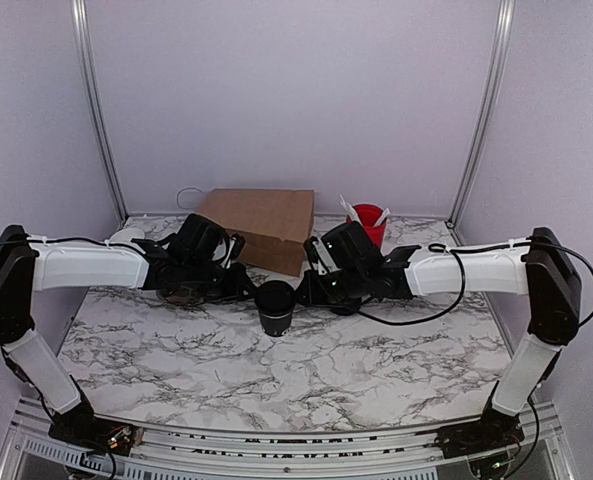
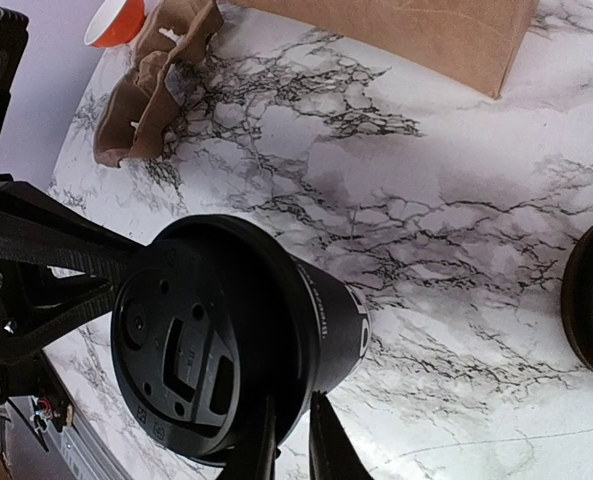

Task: Pack the takeout coffee

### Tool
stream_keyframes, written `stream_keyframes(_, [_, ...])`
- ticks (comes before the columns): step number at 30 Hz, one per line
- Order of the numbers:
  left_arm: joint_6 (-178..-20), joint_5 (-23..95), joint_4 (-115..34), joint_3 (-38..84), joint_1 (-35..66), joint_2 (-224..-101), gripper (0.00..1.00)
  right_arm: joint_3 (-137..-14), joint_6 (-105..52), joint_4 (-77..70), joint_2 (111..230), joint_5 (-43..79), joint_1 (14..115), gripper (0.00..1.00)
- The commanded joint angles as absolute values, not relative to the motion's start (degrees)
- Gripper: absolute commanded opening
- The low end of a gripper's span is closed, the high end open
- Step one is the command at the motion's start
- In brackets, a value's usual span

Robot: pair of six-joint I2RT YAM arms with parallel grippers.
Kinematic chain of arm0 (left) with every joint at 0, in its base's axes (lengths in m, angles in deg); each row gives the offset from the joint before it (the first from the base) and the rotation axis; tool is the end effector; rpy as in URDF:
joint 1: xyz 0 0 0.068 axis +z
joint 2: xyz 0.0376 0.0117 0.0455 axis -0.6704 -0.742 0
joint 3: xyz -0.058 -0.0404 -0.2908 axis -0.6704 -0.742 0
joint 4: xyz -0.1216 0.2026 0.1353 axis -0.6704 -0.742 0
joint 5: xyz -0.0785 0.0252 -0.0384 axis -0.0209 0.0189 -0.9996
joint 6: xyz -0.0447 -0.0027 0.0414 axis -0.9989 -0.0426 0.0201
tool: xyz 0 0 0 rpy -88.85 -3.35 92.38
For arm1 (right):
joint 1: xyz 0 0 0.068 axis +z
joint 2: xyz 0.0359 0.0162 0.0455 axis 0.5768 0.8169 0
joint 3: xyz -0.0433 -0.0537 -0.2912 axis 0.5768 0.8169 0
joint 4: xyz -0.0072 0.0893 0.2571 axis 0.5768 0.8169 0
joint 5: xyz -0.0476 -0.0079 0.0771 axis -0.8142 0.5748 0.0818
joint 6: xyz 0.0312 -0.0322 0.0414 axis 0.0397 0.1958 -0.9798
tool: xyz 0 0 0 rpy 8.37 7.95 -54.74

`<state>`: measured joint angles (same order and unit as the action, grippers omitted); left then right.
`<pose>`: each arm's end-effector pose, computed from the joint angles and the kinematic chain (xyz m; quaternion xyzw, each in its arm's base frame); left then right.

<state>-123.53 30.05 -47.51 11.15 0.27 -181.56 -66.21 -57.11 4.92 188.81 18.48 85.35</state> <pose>0.2759 -0.2623 0.2328 0.1012 0.8933 -0.3537 0.2583 0.2546 0.3147 0.2303 -0.1286 0.9034 0.3253 0.2479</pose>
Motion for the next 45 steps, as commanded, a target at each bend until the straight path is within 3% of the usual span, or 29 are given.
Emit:
stream_keyframes(1, [-121.45, 29.27, -55.73, 11.80, -0.88, -185.65, 0.11, -68.88, -55.00, 13.45, 192.00, 19.36, 87.79, 0.13])
stream_keyframes(34, [-118.14, 32.49, -59.86, 19.73, -0.62, -182.21, 0.29, -73.03, -57.13, 13.99, 186.11, 11.07, 87.72, 0.17])
stream_keyframes(45, [-118.13, 31.28, -59.80, 19.93, -0.62, -182.45, 0.29, -72.51, -57.44, 14.84, 187.06, 10.85, 87.61, 0.17])
